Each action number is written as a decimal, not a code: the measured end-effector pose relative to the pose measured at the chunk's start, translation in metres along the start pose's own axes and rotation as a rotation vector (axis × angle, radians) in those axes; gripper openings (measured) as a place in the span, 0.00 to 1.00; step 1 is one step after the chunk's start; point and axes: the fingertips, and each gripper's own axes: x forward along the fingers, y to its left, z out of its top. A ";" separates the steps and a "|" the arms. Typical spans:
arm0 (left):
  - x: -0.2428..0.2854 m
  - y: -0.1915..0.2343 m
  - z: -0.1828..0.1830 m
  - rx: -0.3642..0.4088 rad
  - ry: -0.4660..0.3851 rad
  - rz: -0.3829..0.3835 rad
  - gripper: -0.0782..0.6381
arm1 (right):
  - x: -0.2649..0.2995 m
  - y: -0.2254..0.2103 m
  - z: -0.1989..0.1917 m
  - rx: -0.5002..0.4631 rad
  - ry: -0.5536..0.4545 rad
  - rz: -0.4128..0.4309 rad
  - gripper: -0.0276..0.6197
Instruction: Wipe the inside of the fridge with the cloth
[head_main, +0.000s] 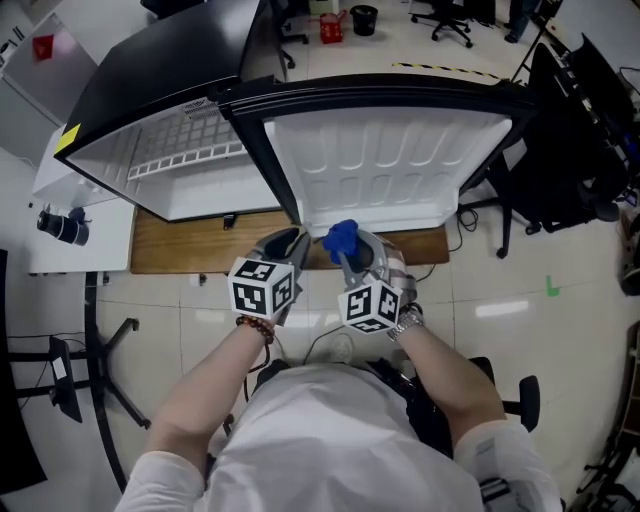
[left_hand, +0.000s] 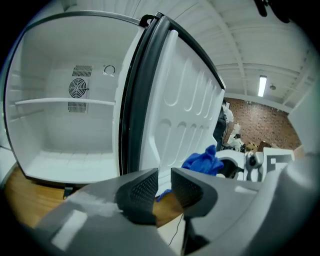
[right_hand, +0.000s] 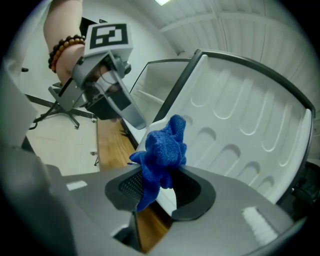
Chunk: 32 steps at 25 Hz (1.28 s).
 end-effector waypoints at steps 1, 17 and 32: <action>-0.001 0.002 0.005 0.005 -0.004 0.002 0.22 | 0.009 0.005 0.001 -0.003 0.005 0.011 0.25; 0.024 0.018 0.029 0.010 0.041 -0.010 0.31 | 0.064 0.007 0.015 -0.053 0.004 -0.035 0.25; 0.038 0.016 0.031 0.008 0.071 0.027 0.29 | 0.064 0.005 0.004 0.099 -0.012 0.018 0.25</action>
